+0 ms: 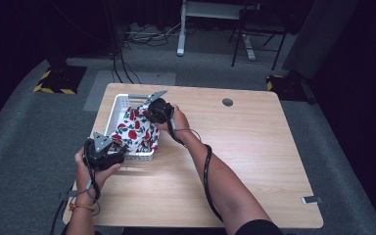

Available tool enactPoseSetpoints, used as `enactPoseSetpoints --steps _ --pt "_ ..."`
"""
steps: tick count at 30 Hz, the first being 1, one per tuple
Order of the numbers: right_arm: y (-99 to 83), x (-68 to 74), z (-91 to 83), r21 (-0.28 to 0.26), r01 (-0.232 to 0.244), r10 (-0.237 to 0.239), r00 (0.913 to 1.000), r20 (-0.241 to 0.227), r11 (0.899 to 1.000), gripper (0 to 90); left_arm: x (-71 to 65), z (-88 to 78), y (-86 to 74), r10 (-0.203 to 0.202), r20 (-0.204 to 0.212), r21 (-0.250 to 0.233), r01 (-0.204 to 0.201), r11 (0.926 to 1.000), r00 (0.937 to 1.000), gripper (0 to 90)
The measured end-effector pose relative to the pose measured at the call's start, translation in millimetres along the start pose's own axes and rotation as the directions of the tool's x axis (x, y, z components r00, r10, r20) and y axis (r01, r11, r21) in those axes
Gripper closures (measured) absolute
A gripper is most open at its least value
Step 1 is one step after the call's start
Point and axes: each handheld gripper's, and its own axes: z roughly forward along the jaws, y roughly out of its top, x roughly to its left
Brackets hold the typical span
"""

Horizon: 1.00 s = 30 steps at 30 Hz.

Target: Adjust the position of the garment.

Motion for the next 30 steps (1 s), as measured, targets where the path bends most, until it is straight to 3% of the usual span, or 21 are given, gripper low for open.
enactPoseSetpoints --steps 5,9,13,15,19,24,30 --pt "2.9 2.9 -1.3 0.009 0.028 -0.029 0.9995 0.012 1.0 75.2 -7.0 -4.9 1.7 0.011 0.09 -0.032 -0.008 0.9994 0.9958 20.4" --pt "4.1 5.4 -3.2 0.017 0.057 -0.057 0.9983 0.011 0.998 63.9 -18.7 -2.4 3.7 0.044 0.09 -0.025 -0.042 0.9988 0.995 18.8" --pt "-0.4 7.7 -0.9 0.007 0.033 -0.033 0.9994 0.006 0.999 49.7 -28.4 0.5 3.2 0.056 0.085 -0.029 -0.054 0.9981 0.9948 16.7" --pt "-0.5 9.7 -1.4 0.011 0.05 -0.05 0.9987 0.003 0.999 45.0 -32.6 1.5 3.0 0.079 0.093 -0.021 -0.078 0.9967 0.9925 16.3" --pt "1.6 15.2 -3.4 0.036 0.084 -0.084 0.9965 0.005 0.996 35.5 -35.9 3.0 3.5 0.076 0.109 -0.019 -0.074 0.9971 0.9912 15.9" --pt "0.9 18.8 -3.4 0.052 0.087 -0.086 0.9962 -0.015 0.995 28.2 -39.8 0.6 3.0 0.084 0.128 -0.024 -0.082 0.9964 0.9882 15.9" --pt "0.2 18.7 -6.3 0.066 0.092 -0.091 0.9957 -0.018 0.994 26.5 -47.2 -1.4 0.5 0.084 0.129 -0.028 -0.081 0.9963 0.9881 16.0"
